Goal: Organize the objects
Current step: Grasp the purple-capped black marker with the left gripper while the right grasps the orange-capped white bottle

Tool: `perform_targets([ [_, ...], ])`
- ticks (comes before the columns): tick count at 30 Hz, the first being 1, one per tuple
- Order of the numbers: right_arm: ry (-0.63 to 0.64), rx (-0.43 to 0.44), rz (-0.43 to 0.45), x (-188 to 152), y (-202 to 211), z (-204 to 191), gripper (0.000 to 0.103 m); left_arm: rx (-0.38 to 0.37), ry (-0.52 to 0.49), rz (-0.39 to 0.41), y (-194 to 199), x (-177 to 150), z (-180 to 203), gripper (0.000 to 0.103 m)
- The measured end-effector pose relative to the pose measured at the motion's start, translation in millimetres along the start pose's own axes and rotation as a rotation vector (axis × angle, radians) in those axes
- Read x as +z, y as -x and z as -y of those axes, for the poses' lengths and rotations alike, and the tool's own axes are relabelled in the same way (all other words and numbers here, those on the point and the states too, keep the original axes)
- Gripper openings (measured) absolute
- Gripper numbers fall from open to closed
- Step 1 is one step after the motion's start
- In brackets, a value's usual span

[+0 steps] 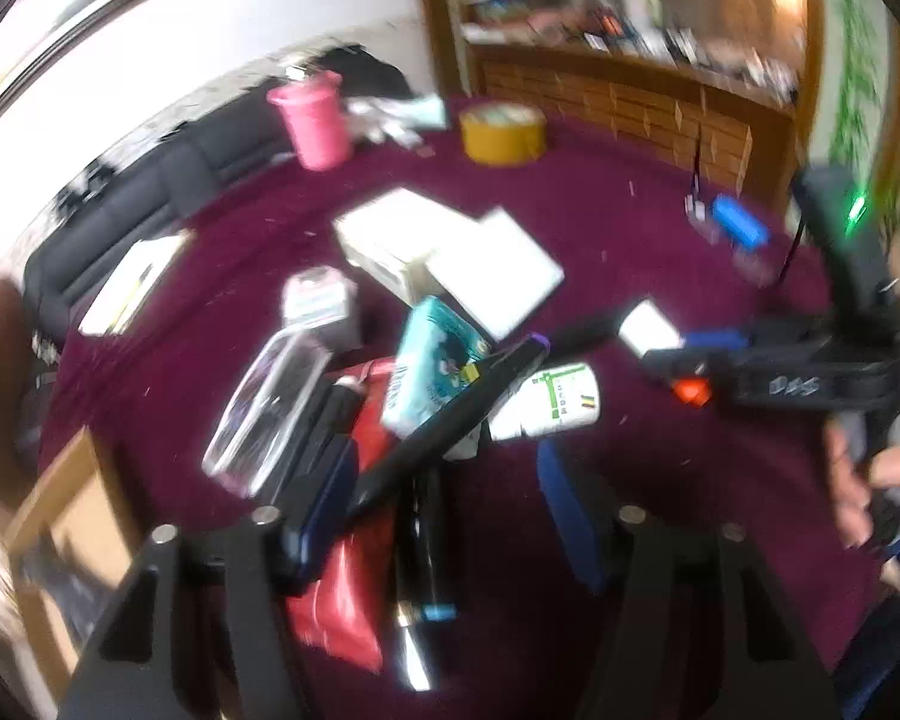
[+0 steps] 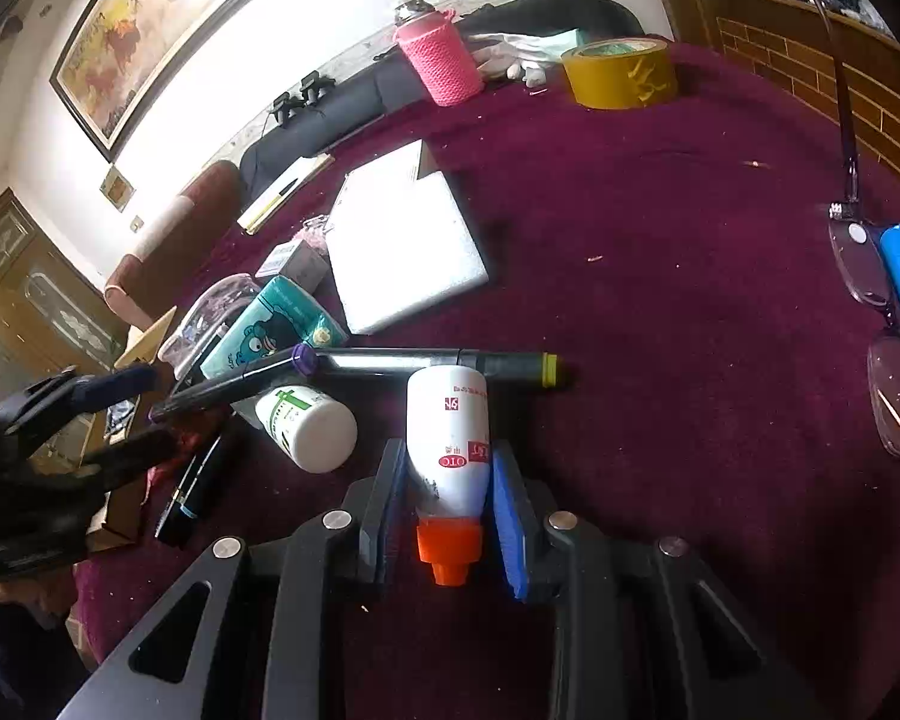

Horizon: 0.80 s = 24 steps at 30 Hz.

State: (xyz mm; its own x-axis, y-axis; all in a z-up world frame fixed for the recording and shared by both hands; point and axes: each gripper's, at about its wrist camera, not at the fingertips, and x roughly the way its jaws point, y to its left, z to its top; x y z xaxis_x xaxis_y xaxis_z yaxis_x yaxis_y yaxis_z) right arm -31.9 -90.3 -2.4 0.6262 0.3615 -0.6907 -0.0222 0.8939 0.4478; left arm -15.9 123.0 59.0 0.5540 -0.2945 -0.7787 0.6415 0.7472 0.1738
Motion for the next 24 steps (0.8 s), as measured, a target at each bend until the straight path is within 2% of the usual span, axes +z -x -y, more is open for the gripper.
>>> perform_targets([
  [1, -0.005, 0.007, -0.001, 1, 0, 1, 0.030, 0.010, -0.033, -0.035, -9, 3, 3, 0.041],
  [2, -0.011, 0.015, -0.001, 2, 0, 2, 0.030, 0.026, -0.062, -0.077, -18, 5, 5, 0.036],
  [6, -0.010, 0.026, -0.003, 3, -2, 1, 0.030, 0.125, -0.109, -0.124, -33, 11, 9, 0.024],
  [9, -0.016, 0.034, -0.005, 4, -3, 2, 0.030, 0.173, -0.091, -0.128, -33, 10, 16, 0.024],
  [13, -0.012, 0.031, -0.004, 3, -2, 2, 0.030, 0.258, -0.124, -0.112, -35, 7, 31, 0.026],
  [17, -0.017, 0.037, -0.005, 3, -2, 3, 0.030, 0.319, -0.187, -0.137, -49, 8, 40, 0.027],
  [21, -0.023, 0.042, -0.005, 3, -2, 4, 0.030, 0.309, -0.185, -0.135, -57, 10, 39, 0.027],
  [24, -0.025, 0.045, -0.005, 4, -2, 5, 0.030, 0.263, -0.109, -0.099, -49, 8, 34, 0.015],
])
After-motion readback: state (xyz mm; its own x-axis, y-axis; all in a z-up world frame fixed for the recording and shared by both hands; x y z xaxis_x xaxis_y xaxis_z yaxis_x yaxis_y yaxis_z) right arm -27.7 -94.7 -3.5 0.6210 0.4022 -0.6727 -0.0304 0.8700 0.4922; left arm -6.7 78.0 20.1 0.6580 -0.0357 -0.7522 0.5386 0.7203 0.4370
